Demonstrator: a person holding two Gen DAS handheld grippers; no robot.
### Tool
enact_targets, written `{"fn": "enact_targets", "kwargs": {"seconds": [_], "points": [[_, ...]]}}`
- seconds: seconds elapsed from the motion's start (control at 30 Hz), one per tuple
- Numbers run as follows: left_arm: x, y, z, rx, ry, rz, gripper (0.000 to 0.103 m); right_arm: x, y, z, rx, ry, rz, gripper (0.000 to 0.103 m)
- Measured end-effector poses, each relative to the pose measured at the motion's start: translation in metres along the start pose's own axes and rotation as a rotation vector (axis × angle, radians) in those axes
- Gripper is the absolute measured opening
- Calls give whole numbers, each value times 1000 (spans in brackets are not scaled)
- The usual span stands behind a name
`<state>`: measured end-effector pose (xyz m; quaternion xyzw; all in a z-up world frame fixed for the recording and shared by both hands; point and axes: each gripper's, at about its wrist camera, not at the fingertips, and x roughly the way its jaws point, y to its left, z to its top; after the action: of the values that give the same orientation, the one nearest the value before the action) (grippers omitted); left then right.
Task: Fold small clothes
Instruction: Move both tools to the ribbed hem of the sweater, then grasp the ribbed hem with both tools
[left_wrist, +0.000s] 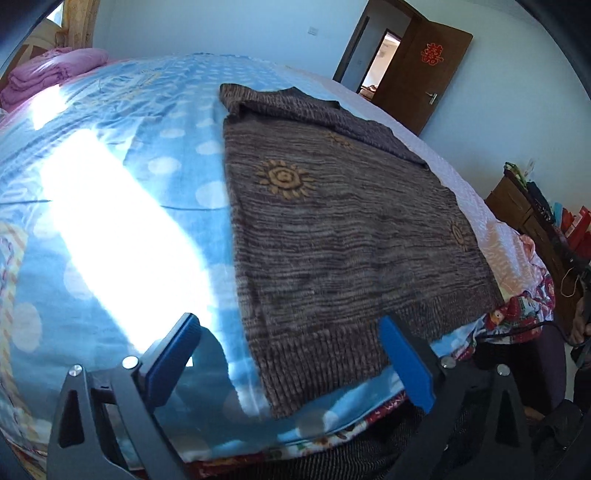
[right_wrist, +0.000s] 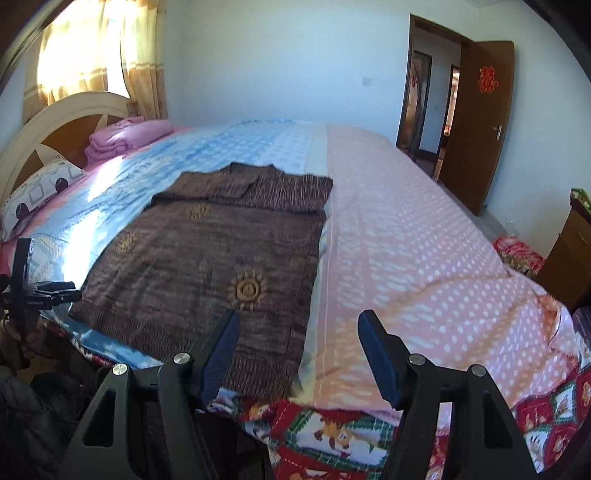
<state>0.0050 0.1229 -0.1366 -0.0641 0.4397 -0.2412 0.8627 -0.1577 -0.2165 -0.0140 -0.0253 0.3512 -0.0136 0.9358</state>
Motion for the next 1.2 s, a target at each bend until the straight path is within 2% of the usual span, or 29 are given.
{"fn": "enact_targets", "kwargs": {"seconds": [0.13, 0.23, 0.43, 0.57, 0.7, 0.73, 0.77, 0.8, 0.83, 0.87, 0.9, 0.93, 1.03, 1.2], "points": [[4, -9, 1, 18, 26, -10, 94, 34, -5, -27, 71, 107, 47, 67], [4, -14, -7, 47, 30, 26, 94, 59, -1, -36, 91, 181, 65, 67], [6, -22, -14, 87, 58, 55, 94, 82, 13, -40, 39, 239, 48, 66], [9, -28, -16, 110, 79, 79, 92, 104, 16, -41, 49, 317, 36, 50], [11, -31, -17, 123, 86, 114, 80, 107, 19, -40, 33, 335, -1, 48], [10, -30, -16, 113, 84, 111, 74, 107, 21, -41, 20, 345, -8, 45], [9, -29, -15, 99, 83, 107, 70, 107, 22, -42, 12, 354, -1, 28], [8, -27, -14, 87, 84, 100, 60, 108, 22, -43, 9, 365, 13, 11], [7, -27, -13, 77, 88, 90, 46, 109, 21, -44, 19, 377, 33, 7], [7, -25, -12, 62, 94, 77, 39, 111, 18, -45, 46, 388, 54, 7], [8, -23, -12, 43, 103, 62, 26, 112, 16, -46, 62, 383, 61, 7], [10, -21, -12, 24, 112, 52, 20, 111, 15, -46, 67, 376, 66, 6], [9, -17, -10, -6, 107, 42, 13, 106, 10, -43, 97, 363, 105, 6], [2, -19, 3, -23, 80, 12, 11, 87, -2, -22, 205, 293, 225, 6]]}}
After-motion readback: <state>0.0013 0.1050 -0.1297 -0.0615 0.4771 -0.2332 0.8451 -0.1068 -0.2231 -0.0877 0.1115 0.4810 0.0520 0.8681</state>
